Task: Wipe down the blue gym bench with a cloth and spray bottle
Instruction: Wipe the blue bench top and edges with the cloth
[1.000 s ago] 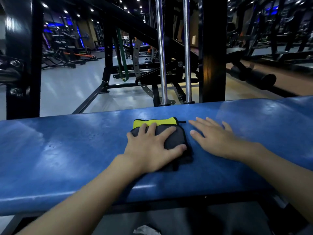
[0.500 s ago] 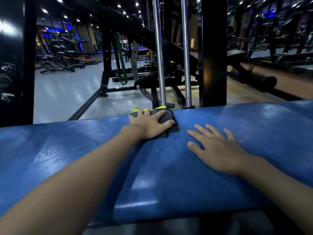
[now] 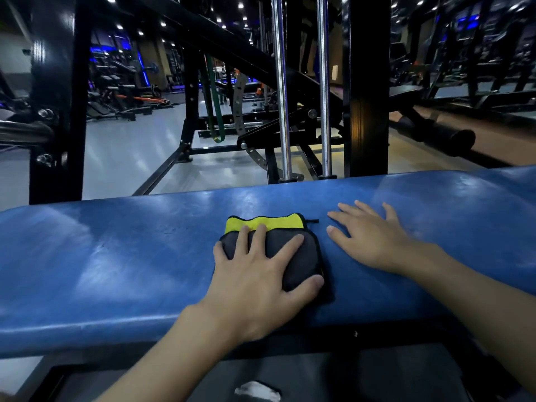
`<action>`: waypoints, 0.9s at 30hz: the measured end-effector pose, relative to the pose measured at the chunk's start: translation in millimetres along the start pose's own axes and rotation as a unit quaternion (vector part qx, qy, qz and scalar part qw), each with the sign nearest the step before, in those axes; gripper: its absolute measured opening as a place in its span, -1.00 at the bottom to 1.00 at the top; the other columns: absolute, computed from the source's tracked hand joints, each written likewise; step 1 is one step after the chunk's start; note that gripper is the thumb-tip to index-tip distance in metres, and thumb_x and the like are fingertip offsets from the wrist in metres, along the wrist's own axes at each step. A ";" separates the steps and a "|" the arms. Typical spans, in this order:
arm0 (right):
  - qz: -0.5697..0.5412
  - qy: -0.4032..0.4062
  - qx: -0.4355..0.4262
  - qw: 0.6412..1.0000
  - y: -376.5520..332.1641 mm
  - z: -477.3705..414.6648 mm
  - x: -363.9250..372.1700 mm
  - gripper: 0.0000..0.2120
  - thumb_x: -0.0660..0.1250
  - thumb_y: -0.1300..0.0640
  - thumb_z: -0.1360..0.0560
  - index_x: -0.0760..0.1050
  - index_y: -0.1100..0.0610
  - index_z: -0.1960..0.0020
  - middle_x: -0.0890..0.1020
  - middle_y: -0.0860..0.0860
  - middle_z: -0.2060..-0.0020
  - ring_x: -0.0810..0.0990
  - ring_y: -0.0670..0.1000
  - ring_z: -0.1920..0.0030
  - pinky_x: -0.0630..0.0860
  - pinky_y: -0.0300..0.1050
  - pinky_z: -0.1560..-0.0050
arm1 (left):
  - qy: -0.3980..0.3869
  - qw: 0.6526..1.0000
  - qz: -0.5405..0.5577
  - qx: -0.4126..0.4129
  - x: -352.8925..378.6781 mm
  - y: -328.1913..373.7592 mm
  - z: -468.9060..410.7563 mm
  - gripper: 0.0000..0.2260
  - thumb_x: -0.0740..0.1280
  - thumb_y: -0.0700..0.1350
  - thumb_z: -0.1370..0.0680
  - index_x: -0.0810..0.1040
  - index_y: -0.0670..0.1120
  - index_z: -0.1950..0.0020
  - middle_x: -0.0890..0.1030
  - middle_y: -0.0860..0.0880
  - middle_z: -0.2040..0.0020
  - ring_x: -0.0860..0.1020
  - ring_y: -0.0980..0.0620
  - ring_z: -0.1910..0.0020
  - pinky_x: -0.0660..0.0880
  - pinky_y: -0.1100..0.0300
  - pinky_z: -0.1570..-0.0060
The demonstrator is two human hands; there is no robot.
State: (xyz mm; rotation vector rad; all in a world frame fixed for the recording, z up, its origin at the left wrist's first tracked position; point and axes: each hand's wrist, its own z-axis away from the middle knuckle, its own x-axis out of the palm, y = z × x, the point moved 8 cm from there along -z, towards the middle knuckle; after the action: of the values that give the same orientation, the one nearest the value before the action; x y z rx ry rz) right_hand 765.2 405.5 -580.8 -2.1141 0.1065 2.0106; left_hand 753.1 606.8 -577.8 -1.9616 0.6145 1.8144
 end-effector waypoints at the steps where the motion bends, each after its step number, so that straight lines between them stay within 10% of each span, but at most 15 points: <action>1: -0.001 0.016 -0.006 1.000 -2.5 -1.0 -3.9 -0.48 -0.04 -0.22 -0.65 0.16 -0.11 -0.57 0.10 -0.10 -0.60 -0.03 -0.01 -0.60 -0.18 0.30 -0.51 | 0.003 1.000 0.009 -0.008 0.2 -0.4 0.4 -0.21 -0.30 0.53 -0.29 -0.12 0.38 -0.52 0.00 -0.06 -0.62 -0.08 -0.12 -0.59 0.03 -0.29 -0.45; 19: -0.022 -0.014 -0.002 1.000 -6.0 -15.4 15.9 -0.49 -0.14 -0.23 -0.64 0.03 -0.22 -0.58 -0.03 -0.13 -0.61 -0.13 -0.02 -0.60 -0.19 0.25 -0.51 | -0.029 0.997 0.028 -0.061 11.7 -63.7 -186.2 -0.32 -0.13 0.57 -0.40 0.09 0.42 -0.50 0.28 -0.03 -0.53 0.17 -0.15 -0.54 0.17 -0.35 -0.36; 27: -0.025 -0.015 0.004 1.000 -5.0 -18.3 15.1 -0.49 -0.11 -0.25 -0.63 0.06 -0.23 -0.57 0.01 -0.14 -0.61 -0.09 -0.02 -0.60 -0.16 0.26 -0.52 | -0.033 0.998 0.009 -0.053 12.8 -52.0 -142.0 -0.27 -0.17 0.57 -0.39 0.04 0.39 -0.54 0.22 -0.07 -0.56 0.13 -0.19 -0.53 0.15 -0.32 -0.38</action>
State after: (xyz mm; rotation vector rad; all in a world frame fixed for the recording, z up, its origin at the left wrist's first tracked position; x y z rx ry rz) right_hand 785.0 408.0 -594.6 -2.0601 0.0546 2.0091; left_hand 900.0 569.1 -579.6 -1.9596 0.5250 1.9514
